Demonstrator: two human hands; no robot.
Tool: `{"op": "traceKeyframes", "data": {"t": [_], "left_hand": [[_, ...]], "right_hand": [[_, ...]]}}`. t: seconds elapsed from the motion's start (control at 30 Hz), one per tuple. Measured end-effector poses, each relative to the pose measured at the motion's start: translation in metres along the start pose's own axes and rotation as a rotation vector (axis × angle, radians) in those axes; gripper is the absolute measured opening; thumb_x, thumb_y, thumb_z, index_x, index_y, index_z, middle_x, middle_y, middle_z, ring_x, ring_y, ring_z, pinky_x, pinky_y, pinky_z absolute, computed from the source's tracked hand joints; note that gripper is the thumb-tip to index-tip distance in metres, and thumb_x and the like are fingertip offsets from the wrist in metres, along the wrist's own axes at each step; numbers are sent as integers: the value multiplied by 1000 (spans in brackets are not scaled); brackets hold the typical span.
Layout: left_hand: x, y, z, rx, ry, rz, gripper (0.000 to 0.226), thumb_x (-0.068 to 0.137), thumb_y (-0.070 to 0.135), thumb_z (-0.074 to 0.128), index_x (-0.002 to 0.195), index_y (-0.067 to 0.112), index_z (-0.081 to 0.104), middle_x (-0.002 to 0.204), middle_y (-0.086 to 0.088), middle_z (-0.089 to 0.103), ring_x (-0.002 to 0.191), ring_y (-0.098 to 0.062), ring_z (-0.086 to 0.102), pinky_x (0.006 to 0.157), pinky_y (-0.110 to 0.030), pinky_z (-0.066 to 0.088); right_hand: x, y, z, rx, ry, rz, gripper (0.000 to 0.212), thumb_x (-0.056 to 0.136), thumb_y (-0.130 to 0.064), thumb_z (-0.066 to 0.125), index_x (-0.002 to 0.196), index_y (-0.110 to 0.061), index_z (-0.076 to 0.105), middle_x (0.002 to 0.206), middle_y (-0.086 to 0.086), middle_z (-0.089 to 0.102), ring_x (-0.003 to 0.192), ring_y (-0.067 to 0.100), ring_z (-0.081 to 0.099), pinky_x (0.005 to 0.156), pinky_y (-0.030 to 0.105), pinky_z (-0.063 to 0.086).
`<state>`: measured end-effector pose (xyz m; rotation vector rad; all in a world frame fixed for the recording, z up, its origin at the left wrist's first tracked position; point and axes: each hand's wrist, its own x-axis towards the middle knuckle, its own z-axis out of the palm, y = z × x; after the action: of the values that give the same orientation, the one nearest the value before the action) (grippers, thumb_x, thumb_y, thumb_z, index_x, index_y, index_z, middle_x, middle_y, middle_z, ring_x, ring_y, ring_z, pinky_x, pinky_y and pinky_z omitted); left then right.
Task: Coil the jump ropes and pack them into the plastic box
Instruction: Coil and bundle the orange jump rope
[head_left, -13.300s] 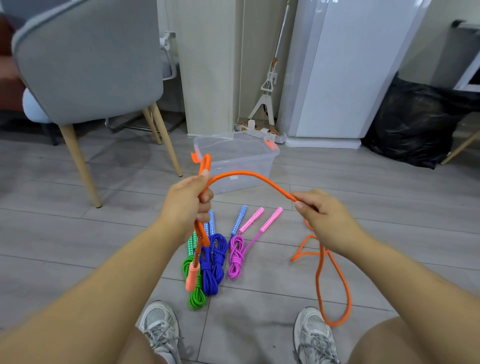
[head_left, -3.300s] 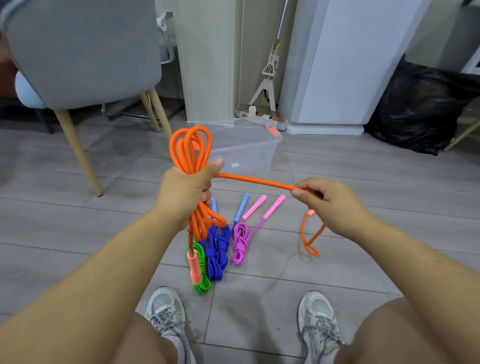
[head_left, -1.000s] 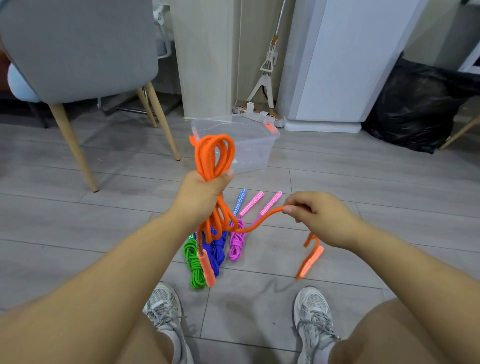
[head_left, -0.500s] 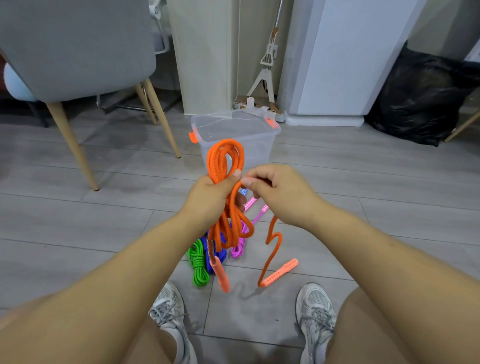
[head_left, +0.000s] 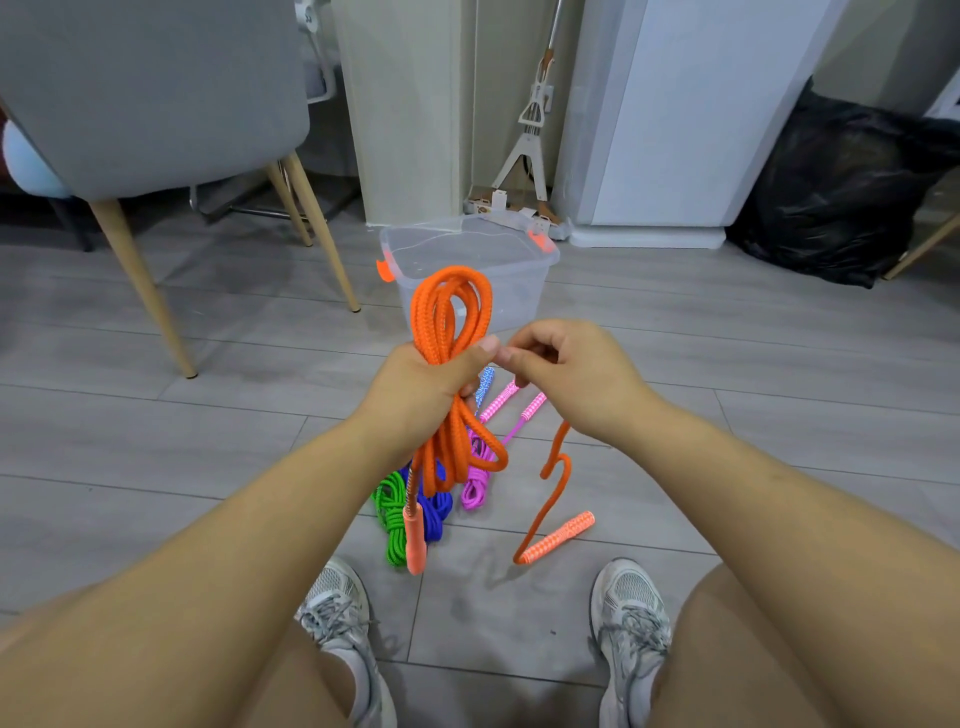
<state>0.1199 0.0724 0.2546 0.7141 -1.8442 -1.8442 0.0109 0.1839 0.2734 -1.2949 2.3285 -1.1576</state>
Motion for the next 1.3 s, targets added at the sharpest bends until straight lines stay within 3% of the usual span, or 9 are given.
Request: {"op": "traceKeyframes", "data": {"t": [0.1, 0.47, 0.63, 0.73, 0.8, 0.9, 1.03, 1.13, 1.3], "left_hand": [[-3, 3, -3, 59, -11, 35, 34, 78, 23, 73, 70, -5, 56, 59, -14, 40, 54, -22, 35, 50, -28, 33], [14, 9, -33, -29, 243, 23, 29, 68, 2, 78, 62, 12, 51, 40, 4, 42, 37, -11, 38, 40, -18, 34], [14, 7, -33, -66, 317, -1, 31, 73, -4, 68, 56, 10, 47, 35, 4, 40, 34, -11, 38, 39, -17, 32], [11, 7, -24, -165, 266, -34, 34, 79, -2, 63, 57, 13, 42, 38, 4, 34, 37, -13, 34, 40, -17, 31], [11, 8, -20, -236, 231, -44, 33, 82, -1, 61, 60, 14, 41, 41, 4, 30, 41, -14, 30, 40, -17, 30], [10, 8, -13, -268, 175, -52, 29, 84, 3, 62, 67, 15, 43, 43, 3, 29, 44, -14, 27, 39, -17, 30], [7, 7, -5, -243, 121, -58, 15, 86, 16, 65, 83, 13, 51, 44, 3, 36, 43, -14, 34, 41, -17, 34], [5, 9, -1, -225, 118, -56, 20, 86, 26, 66, 76, 14, 53, 46, 3, 42, 41, -13, 41, 42, -19, 36], [5, 11, 1, -214, 166, -26, 33, 85, 29, 67, 58, 14, 54, 50, -1, 50, 46, -17, 46, 51, -27, 40]], "right_hand": [[-3, 4, -5, -25, -38, 18, 23, 86, -38, 62, 81, -16, 67, 65, -2, 62, 56, 4, 50, 51, 15, 37], [-27, 40, -50, -231, -70, 167, 28, 89, -42, 54, 79, -16, 62, 72, 14, 57, 59, 15, 44, 57, 29, 36], [-34, 55, -60, -203, 5, 166, 17, 94, -33, 49, 85, -25, 61, 69, 1, 54, 67, 22, 52, 62, 32, 45], [-34, 52, -55, -148, 14, 133, 16, 97, -23, 45, 94, -25, 60, 74, -3, 54, 67, 12, 50, 52, 10, 39], [-30, 44, -49, -99, 35, 89, 18, 97, -21, 44, 96, -27, 62, 74, -5, 54, 73, 11, 53, 56, 7, 39], [-24, 31, -36, -54, 66, 7, 22, 96, -19, 46, 105, -22, 66, 80, -4, 54, 86, 16, 53, 74, 17, 41], [-15, 15, -18, 9, 112, -50, 21, 94, -17, 51, 108, -18, 67, 85, 0, 58, 86, 16, 53, 74, 17, 39], [-9, 4, -3, 173, 95, -32, 14, 92, -16, 56, 92, -29, 57, 71, -6, 59, 73, 13, 58, 69, 24, 45], [-4, -8, 10, 227, 62, -56, 19, 88, -15, 62, 78, -30, 53, 68, -7, 63, 77, 22, 64, 75, 35, 52]]}}
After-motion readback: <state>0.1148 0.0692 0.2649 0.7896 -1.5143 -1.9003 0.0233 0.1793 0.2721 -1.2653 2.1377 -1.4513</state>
